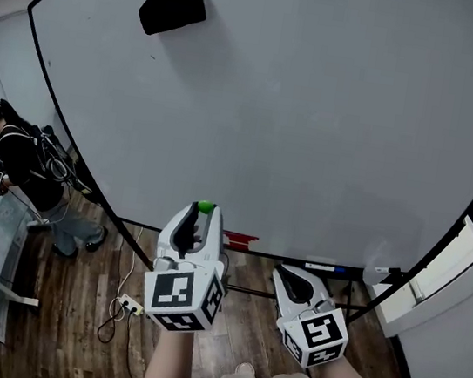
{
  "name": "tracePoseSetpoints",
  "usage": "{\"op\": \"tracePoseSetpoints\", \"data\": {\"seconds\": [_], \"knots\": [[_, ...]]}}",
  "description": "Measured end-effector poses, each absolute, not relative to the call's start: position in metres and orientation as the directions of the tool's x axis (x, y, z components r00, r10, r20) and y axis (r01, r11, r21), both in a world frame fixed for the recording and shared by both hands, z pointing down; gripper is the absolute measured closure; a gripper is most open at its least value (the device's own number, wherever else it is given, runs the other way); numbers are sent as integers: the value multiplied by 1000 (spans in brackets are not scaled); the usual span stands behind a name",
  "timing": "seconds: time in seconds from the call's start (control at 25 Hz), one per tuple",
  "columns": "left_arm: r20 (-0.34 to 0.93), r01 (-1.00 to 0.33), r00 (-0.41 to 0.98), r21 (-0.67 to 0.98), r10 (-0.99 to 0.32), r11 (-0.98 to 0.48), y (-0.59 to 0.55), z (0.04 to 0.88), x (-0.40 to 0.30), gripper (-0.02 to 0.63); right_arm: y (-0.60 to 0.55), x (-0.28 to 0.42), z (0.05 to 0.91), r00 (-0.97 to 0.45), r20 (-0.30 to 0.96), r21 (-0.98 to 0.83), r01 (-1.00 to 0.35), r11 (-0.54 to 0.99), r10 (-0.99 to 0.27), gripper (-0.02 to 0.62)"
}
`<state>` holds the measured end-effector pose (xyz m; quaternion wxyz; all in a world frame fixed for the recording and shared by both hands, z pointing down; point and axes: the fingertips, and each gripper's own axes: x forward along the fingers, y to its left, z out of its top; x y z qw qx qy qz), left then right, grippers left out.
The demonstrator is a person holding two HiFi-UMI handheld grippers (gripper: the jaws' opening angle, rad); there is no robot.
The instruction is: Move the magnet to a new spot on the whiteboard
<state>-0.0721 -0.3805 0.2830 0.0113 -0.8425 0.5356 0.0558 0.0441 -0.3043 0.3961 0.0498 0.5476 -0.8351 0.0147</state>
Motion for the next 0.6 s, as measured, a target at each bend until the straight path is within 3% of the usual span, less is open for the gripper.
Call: {"op": "tracePoseSetpoints", "data": {"seconds": [0.6], "knots": [[-99, -846, 526, 41, -844, -532, -377, 275, -8, 471, -277, 90, 391, -290, 97, 25, -956, 293, -952, 594]]}}
